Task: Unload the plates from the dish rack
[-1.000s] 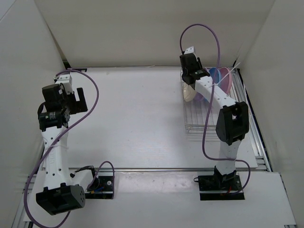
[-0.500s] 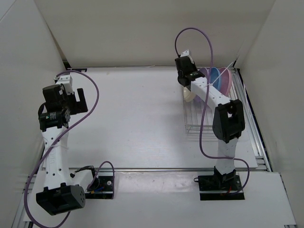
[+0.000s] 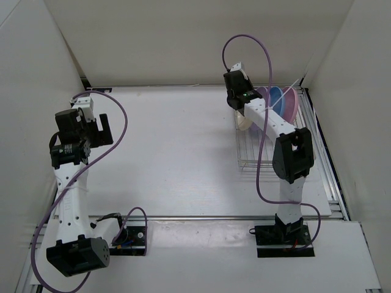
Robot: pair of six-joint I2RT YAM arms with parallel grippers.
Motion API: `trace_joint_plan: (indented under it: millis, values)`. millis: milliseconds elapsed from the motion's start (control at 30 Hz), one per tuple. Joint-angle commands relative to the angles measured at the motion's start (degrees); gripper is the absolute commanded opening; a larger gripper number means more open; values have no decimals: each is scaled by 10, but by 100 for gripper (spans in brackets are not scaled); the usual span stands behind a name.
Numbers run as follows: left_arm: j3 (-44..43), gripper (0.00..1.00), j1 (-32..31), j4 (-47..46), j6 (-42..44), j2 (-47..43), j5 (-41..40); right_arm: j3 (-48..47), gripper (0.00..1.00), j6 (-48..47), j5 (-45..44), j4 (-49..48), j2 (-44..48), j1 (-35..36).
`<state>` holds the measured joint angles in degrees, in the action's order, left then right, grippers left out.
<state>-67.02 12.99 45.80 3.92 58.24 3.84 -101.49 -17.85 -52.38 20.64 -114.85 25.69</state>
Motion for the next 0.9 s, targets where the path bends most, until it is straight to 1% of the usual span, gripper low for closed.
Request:
trace_joint_plan:
  millis: [0,267,400,567,633,733,767,833,867]
  values:
    - [1,100,1,-10,4,-9,2,-34,0,-43,-53,-15,-2,-1]
    - [-4,100,1,-10,4,1,2,-47,0,-86,-73,-32,17,-1]
    - [-9,100,1,-10,4,6,2,-77,0,-122,-86,-32,30,-1]
    - [-20,100,1,-10,4,18,2,-84,0,-181,-101,-89,48,-6]
    - [-27,100,1,-10,4,25,2,-107,0,-210,-106,-97,48,-6]
    - [-40,100,1,-10,9,30,13,-113,0,-252,-106,-138,65,-13]
    - [-47,100,1,-15,9,37,13,-113,0,-252,-101,-138,77,-18]
    - [-60,100,1,-20,9,51,36,-113,0,-252,-96,-138,98,-18]
    - [-73,100,1,-20,15,66,61,-113,0,-252,-87,-138,106,-18]
